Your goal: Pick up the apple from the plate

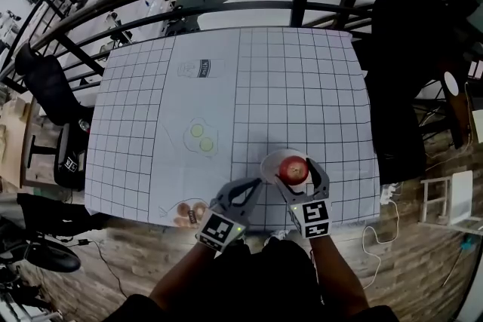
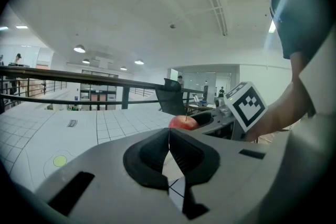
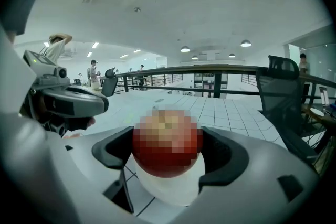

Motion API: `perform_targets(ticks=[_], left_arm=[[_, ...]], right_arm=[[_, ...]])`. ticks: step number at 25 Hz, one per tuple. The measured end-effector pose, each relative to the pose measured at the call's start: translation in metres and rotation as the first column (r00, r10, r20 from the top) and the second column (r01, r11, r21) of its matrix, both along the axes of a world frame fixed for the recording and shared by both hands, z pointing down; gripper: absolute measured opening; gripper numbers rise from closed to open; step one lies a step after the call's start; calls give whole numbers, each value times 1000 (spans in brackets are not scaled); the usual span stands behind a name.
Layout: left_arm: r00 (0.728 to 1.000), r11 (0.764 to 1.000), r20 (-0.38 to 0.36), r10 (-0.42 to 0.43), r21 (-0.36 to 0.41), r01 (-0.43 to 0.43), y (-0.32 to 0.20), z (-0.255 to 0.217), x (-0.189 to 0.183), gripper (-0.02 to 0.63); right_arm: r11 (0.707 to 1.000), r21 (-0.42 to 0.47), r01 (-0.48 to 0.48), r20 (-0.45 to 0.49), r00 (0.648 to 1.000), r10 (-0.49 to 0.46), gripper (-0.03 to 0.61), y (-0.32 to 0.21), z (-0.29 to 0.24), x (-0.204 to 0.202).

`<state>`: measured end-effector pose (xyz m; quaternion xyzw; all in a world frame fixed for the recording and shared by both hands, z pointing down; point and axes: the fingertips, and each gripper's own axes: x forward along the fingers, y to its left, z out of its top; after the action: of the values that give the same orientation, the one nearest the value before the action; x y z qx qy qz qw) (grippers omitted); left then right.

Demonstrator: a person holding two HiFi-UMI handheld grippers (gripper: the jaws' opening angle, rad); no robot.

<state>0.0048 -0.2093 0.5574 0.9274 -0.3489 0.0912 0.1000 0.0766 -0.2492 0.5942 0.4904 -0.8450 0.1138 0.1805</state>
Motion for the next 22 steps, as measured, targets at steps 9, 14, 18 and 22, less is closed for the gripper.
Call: perform_targets(ticks=[9, 14, 18, 22], left_arm=[[1000, 997, -4, 21, 69, -21, -3, -31, 0, 23], [1000, 992, -11, 25, 121, -23, -8, -51, 2, 23], [999, 987, -27, 22, 159, -18, -9, -70, 4, 23], [999, 980, -45, 25, 196, -16, -8, -84, 6, 23]], right_arm=[[988, 157, -7, 0, 1000, 8, 407, 15, -96, 4], [969, 246, -34, 10, 999, 33, 407, 21, -141, 7], [934, 352, -55, 36, 998, 46, 407, 24, -176, 14], [887, 454, -89, 59, 996, 69, 407, 29, -208, 15]])
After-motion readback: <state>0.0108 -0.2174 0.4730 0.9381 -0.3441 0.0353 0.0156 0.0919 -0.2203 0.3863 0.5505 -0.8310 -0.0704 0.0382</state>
